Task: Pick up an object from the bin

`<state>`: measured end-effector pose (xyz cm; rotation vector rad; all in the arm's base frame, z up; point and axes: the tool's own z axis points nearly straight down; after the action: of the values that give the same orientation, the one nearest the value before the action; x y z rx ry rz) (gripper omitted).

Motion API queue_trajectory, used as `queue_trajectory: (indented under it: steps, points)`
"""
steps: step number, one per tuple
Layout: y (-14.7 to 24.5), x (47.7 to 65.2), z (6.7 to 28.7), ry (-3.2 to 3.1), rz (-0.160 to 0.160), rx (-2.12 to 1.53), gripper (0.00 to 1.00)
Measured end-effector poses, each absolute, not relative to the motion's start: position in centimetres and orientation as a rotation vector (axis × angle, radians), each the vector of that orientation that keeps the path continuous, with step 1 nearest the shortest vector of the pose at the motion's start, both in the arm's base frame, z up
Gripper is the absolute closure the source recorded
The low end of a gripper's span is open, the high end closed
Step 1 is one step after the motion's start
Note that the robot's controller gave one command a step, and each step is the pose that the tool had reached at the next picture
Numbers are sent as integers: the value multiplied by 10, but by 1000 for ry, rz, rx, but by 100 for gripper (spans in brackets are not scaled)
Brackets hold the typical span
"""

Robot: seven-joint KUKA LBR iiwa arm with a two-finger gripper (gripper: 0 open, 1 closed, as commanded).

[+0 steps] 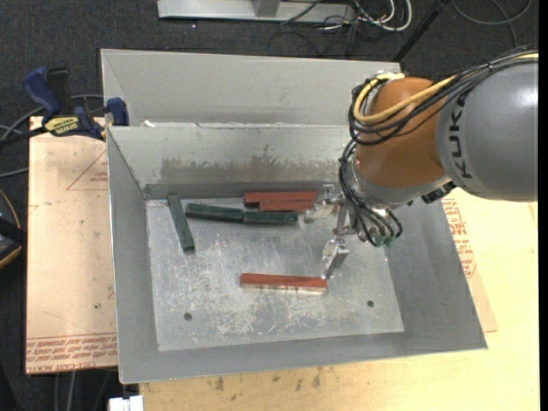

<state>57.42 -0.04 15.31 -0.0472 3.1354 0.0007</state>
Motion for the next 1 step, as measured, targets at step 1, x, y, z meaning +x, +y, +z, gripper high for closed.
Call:
queue_trajectory:
  steps: [1]
  points:
    - [1, 569, 100, 3128, 2, -279, 100]
